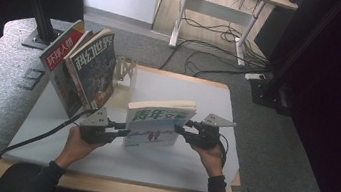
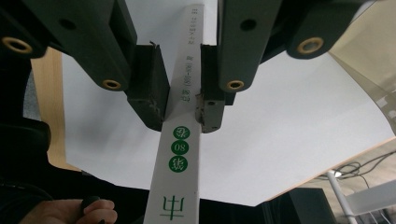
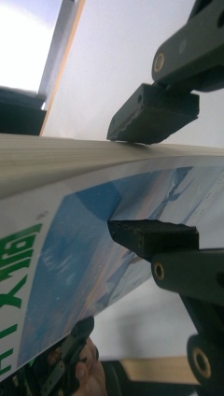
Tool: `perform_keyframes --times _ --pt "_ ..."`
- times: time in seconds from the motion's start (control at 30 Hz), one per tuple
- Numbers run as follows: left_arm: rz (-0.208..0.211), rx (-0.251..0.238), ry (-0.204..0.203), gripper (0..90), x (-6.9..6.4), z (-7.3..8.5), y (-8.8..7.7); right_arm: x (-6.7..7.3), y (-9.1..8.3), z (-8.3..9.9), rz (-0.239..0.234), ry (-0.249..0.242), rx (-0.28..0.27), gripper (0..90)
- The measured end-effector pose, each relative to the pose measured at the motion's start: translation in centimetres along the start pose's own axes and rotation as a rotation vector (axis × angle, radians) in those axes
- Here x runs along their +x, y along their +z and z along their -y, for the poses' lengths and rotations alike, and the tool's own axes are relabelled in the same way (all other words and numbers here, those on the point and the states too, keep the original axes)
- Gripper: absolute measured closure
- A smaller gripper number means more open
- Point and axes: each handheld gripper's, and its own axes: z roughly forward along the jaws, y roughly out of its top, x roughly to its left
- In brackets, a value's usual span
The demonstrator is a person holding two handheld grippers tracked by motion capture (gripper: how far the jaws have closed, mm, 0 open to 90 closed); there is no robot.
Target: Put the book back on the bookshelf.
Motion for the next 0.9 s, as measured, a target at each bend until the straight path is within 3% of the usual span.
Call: perform_keyframes --times 0.47,0.67,0.9 --pt "0.053 -0.019 -0.025 68.8 0.4 -1.3 0.0 0.4 -0.7 0.7 0.011 0.008 -0.034 56.2" --pt "0.057 0.025 -0.030 64.5 0.5 -2.7 0.3 0.5 -0.6 0.5 0.029 0.005 -0.030 56.9" --pt "0.062 0.031 -0.029 61.6 0.6 -5.1 0.3 0.6 -0.6 0.5 0.036 0.011 -0.035 57.5"
